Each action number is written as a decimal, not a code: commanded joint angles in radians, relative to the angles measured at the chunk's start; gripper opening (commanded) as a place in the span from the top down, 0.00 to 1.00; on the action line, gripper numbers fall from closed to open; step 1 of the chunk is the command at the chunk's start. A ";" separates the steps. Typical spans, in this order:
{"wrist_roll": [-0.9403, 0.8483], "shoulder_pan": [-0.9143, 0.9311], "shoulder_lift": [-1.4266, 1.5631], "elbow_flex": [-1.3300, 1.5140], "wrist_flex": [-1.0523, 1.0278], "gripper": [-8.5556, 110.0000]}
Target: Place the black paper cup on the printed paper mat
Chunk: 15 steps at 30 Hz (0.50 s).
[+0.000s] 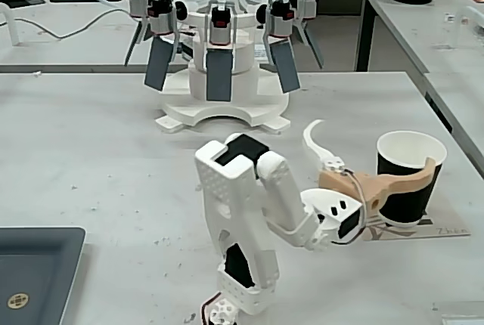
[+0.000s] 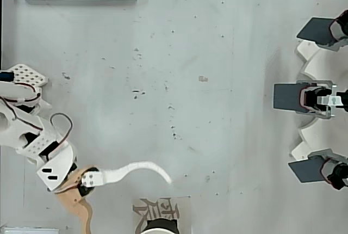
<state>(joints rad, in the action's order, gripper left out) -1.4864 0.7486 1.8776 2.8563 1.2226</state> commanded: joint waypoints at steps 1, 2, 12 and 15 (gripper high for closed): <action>-0.012 -0.066 0.129 0.043 0.017 0.46; -0.015 -0.089 0.158 0.061 0.012 0.46; -0.063 -0.313 0.382 0.187 -0.037 0.47; -0.071 -0.354 0.411 0.213 -0.037 0.47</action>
<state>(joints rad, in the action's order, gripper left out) -1.5463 0.4280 2.2473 3.0588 1.1919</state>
